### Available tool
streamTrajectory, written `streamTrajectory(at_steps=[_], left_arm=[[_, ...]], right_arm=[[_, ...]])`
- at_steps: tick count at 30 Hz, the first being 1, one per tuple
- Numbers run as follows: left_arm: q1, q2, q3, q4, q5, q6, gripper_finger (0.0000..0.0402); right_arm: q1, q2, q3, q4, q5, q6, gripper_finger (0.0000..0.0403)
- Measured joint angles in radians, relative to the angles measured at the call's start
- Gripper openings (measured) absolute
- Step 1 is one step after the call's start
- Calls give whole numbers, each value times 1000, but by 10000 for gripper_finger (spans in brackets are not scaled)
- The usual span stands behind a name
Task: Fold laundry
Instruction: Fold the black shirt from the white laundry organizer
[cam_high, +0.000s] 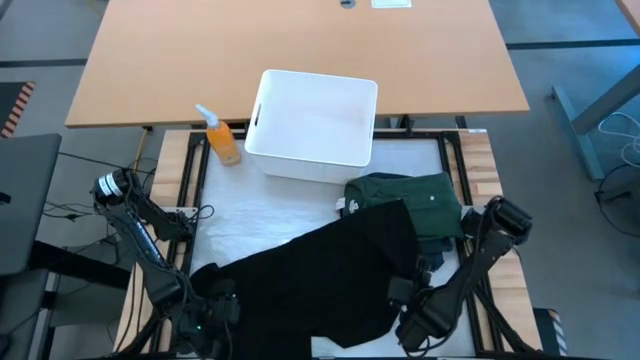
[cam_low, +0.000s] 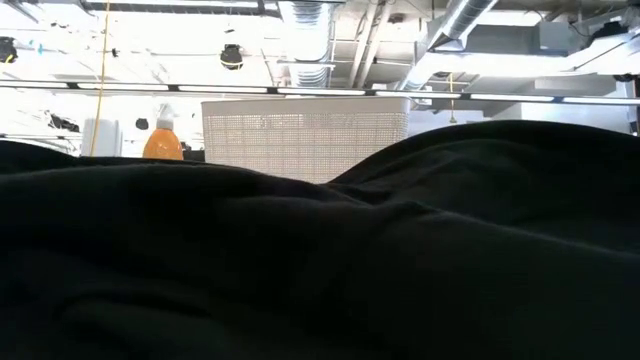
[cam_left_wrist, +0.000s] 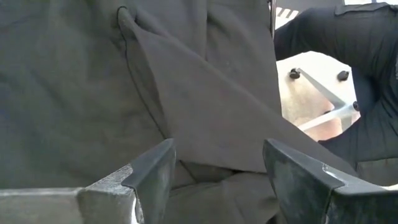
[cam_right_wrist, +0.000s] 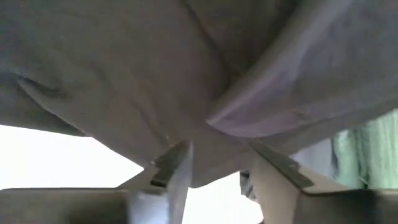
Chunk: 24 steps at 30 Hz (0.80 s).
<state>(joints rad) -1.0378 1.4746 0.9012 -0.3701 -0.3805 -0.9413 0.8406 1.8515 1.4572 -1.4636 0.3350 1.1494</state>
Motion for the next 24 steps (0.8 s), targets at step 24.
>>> streamTrajectory(at_steps=[24], left_arm=[[0,-1,-9,-6,-1,118,233]], right_arm=[[132,2,-208,126,189,338,310]])
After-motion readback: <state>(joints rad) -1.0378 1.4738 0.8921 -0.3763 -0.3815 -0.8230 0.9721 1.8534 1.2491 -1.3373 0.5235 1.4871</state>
